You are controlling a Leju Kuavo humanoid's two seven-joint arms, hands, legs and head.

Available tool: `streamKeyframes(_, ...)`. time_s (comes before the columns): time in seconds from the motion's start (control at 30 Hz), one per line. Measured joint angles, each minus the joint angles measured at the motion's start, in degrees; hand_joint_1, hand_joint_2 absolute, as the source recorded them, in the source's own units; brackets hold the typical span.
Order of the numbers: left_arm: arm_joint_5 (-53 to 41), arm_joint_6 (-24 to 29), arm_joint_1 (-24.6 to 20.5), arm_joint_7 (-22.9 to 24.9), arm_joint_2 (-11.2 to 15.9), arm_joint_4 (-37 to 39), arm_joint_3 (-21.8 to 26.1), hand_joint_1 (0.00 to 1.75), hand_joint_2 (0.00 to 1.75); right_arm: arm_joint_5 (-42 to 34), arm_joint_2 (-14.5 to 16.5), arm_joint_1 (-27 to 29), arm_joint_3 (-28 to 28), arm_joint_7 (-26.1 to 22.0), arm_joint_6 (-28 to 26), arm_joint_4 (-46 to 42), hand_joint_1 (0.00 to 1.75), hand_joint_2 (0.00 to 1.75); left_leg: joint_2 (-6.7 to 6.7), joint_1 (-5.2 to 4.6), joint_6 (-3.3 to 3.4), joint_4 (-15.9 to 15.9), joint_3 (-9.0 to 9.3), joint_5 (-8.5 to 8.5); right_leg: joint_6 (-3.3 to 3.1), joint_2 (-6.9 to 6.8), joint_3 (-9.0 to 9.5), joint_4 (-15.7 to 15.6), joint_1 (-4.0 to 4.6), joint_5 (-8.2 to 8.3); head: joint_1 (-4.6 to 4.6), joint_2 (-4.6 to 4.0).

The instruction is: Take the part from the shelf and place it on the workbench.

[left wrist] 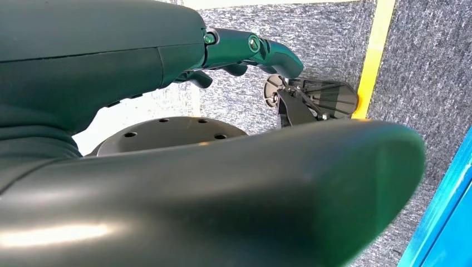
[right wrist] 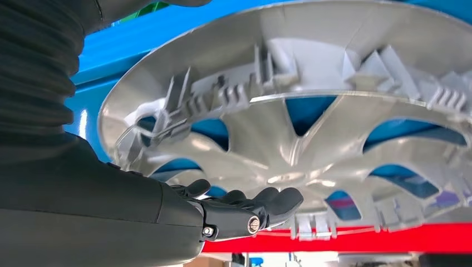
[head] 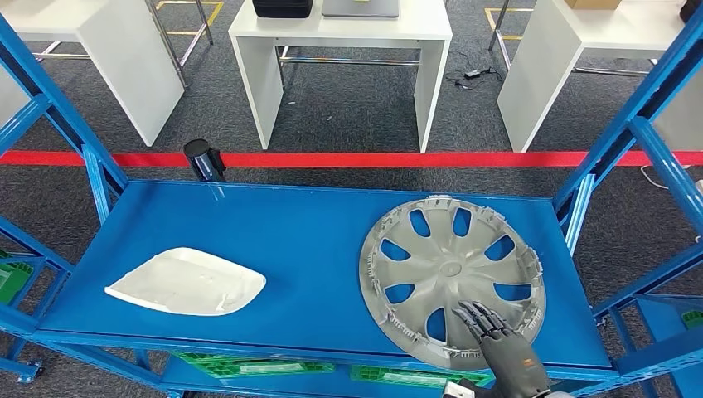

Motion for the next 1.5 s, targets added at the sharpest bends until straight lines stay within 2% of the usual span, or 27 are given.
streamKeyframes(0.57, -0.4, 0.0, 0.0, -0.2, 0.1, 0.0, 0.0, 0.00, 0.00, 5.3, 1.8, -2.6, 2.2, 0.0, -1.9, 5.1, 0.00, 1.75, 0.00, 0.00, 0.00, 0.0, -0.01, 0.00, 0.00, -0.01, -0.02, 0.0, 0.00, 0.00, 0.01, 0.00)
streamKeyframes(0.6, -0.4, 0.0, 0.0, -0.2, 0.2, 0.0, 0.0, 0.00, 0.00, 5.9, 1.9, -2.6, 2.3, 0.3, -2.2, 5.2, 0.04, 1.75, 0.00, 0.00, 0.00, 0.0, 0.00, 0.00, 0.00, -0.01, -0.02, 0.0, 0.00, 0.00, 0.01, 0.00)
streamKeyframes(0.73, -0.5, 0.0, 0.0, -0.2, 0.3, 0.0, 0.0, 0.00, 0.00, 7.9, 2.0, -2.7, 2.3, 1.4, -3.0, 5.4, 1.75, 1.75, 0.00, 0.00, 0.00, 0.0, 0.00, 0.00, 0.00, 0.00, -0.02, 0.0, 0.00, 0.00, 0.01, 0.00)
streamKeyframes(1.07, -0.7, -0.1, -0.1, -0.6, 0.5, 0.0, 0.0, 0.00, 0.00, 12.4, 2.3, -2.4, 2.7, 0.3, -3.6, 6.6, 1.75, 1.75, 0.10, 0.00, 0.00, 0.0, -0.18, 0.04, -0.01, 0.05, -0.15, 0.0, 0.00, 0.07, 0.01, 0.00)
streamKeyframes(1.33, -0.7, 0.0, -0.1, -1.2, 0.5, 0.0, 0.1, 0.00, 0.00, 12.2, 2.5, -2.7, 1.9, -1.4, -3.8, 7.0, 1.75, 1.75, 0.10, -0.01, 0.09, 0.0, -0.27, 0.27, 0.06, 0.04, -0.22, 0.0, -0.01, 0.32, 0.01, 0.00)
streamKeyframes(1.5, -0.6, 0.5, -0.1, -1.5, 0.5, 0.0, 0.4, 0.00, 0.00, 11.6, 2.9, -3.2, 0.0, -3.9, -8.5, 6.3, 1.75, 1.75, 0.15, -0.01, 0.04, 0.0, -0.35, 0.41, 0.03, 0.10, -0.36, 0.0, -0.01, 0.48, -0.01, 0.00)
